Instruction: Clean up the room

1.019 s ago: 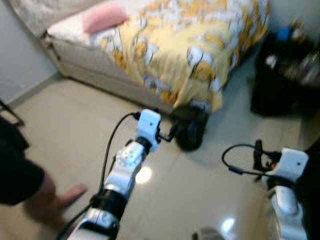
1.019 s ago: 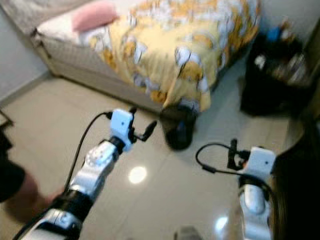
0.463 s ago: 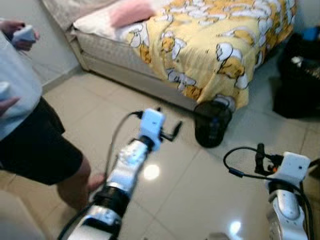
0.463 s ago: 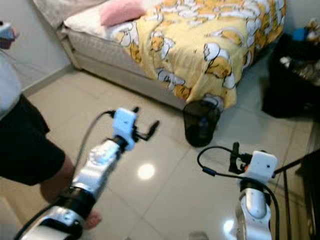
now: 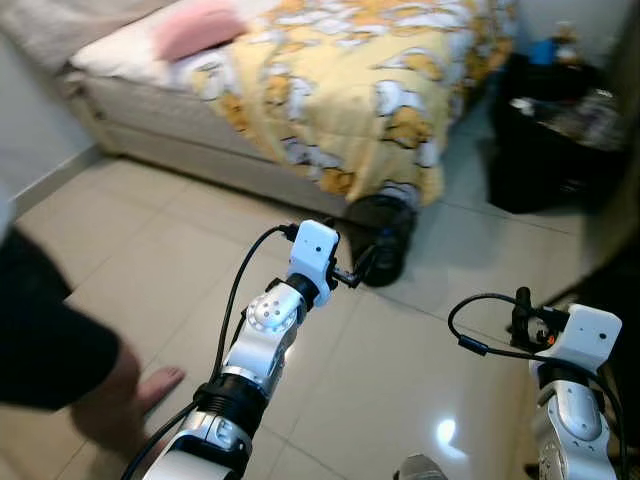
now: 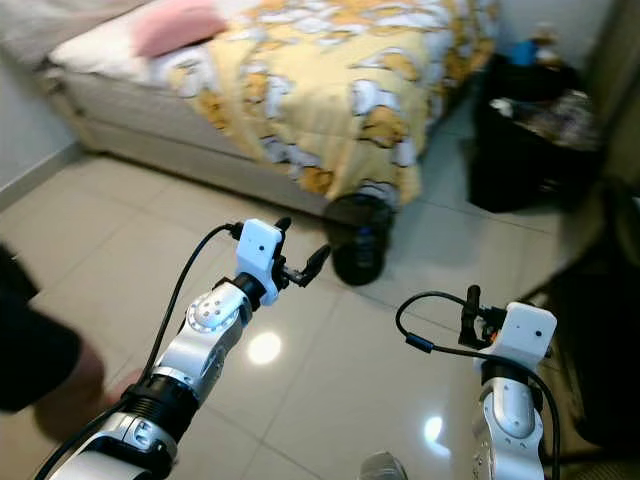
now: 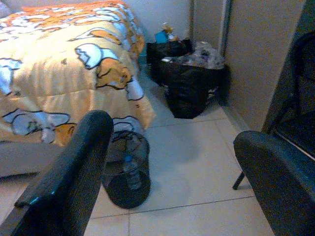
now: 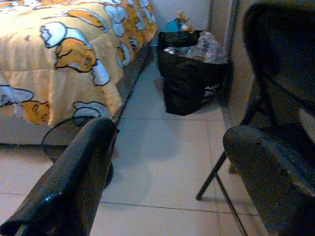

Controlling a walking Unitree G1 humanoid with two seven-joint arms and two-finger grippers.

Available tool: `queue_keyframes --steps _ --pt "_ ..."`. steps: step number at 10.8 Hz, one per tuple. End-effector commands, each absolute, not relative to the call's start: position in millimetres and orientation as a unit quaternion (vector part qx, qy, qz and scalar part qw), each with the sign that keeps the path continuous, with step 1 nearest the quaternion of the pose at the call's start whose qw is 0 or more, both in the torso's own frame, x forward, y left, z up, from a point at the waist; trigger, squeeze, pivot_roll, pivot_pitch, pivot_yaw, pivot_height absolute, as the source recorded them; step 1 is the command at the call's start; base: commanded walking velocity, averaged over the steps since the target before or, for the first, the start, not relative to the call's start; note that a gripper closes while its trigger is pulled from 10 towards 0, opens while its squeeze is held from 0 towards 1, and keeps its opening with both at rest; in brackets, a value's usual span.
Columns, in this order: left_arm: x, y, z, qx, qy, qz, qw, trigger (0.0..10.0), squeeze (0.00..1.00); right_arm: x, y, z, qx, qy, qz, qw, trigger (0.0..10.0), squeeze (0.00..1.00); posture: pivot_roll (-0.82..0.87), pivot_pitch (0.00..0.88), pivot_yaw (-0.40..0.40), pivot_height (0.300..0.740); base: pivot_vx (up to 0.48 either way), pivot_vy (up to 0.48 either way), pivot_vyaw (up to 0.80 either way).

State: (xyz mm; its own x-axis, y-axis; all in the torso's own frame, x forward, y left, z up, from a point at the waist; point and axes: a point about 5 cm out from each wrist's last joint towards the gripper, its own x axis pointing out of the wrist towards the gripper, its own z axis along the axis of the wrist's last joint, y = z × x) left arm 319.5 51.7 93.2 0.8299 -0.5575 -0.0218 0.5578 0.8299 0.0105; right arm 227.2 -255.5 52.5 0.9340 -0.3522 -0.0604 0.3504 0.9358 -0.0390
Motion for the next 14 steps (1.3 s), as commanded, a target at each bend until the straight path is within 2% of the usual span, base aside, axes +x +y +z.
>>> queue_keyframes --steps 1,10,13,14 --pt "320.4 56.0 92.1 0.011 0.011 -0.287 0.958 10.0 0.0 230.6 -254.0 54.6 -0.009 0.03 -0.175 0.984 10.0 0.0 -0.31 0.0 0.162 0.73 0.0 0.0 -0.8" --pt "325.9 55.5 92.2 -0.005 0.021 -0.305 0.952 10.0 0.0 224.9 -255.2 54.0 0.028 0.018 -0.192 0.981 10.0 0.0 -0.34 0.0 0.2 0.73 0.0 0.0 -0.8" --pt "328.2 57.1 90.1 -0.018 0.032 -0.299 0.954 10.0 0.0 222.1 -257.9 53.3 0.027 0.019 -0.197 0.98 10.0 0.0 -0.34 0.0 0.197 0.73 0.0 0.48 -0.8" --pt "329.5 58.9 90.5 -0.011 0.029 -0.289 0.957 10.0 0.0 222.3 -258.6 52.8 0.026 0.02 -0.197 0.98 10.0 0.0 -0.34 0.0 0.195 0.73 0.0 0.0 -0.8"
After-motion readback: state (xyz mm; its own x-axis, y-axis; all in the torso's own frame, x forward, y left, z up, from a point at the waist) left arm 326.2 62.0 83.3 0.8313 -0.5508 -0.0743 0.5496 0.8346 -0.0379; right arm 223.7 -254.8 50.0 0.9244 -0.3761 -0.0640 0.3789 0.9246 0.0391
